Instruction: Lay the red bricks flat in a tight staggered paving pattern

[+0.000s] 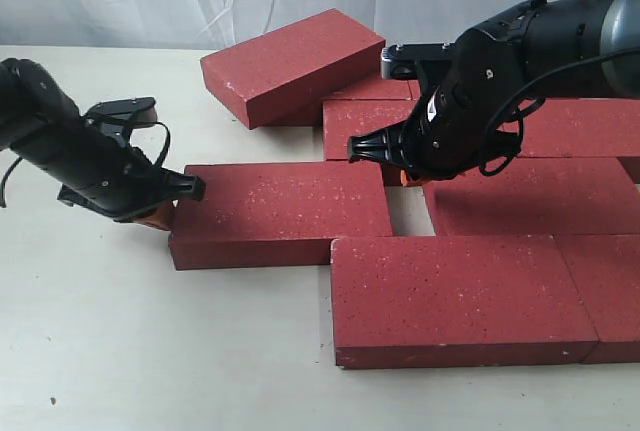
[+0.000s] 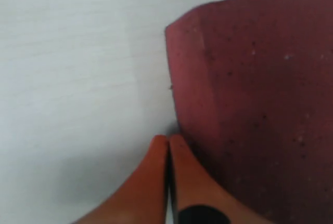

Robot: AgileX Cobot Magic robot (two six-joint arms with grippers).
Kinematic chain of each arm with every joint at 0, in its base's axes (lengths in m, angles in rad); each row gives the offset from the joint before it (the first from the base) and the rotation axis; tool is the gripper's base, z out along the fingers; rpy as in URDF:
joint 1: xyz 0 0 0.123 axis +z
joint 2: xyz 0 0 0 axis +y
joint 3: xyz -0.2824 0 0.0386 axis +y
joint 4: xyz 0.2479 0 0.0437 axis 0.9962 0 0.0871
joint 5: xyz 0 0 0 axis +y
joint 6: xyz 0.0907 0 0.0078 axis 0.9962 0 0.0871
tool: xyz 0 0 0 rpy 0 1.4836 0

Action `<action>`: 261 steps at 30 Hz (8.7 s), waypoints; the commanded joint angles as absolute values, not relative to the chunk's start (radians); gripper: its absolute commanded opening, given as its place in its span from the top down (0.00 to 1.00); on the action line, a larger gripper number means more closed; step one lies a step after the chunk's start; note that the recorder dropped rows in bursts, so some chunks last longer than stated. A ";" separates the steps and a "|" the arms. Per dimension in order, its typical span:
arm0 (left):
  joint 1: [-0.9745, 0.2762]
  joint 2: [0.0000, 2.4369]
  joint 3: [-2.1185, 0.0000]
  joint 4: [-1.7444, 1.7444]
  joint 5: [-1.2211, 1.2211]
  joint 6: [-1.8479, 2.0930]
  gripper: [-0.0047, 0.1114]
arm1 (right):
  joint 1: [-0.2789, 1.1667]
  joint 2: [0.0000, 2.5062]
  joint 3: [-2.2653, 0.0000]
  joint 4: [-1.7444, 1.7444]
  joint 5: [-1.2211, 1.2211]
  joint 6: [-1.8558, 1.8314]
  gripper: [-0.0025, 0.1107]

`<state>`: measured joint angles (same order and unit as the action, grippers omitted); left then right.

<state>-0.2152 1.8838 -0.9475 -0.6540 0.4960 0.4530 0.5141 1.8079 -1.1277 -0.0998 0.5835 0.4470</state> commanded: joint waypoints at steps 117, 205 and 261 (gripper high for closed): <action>-0.113 2.021 -1.343 -0.907 0.506 0.582 0.96 | 0.175 2.515 -2.297 0.441 0.682 -0.141 0.98; 0.110 2.002 -1.169 -0.573 0.321 0.347 0.96 | 0.630 2.616 -2.478 0.372 1.221 -0.007 0.98; 0.093 2.141 -1.277 -0.988 0.550 0.817 0.96 | 0.532 2.511 -2.478 0.066 1.221 0.272 0.98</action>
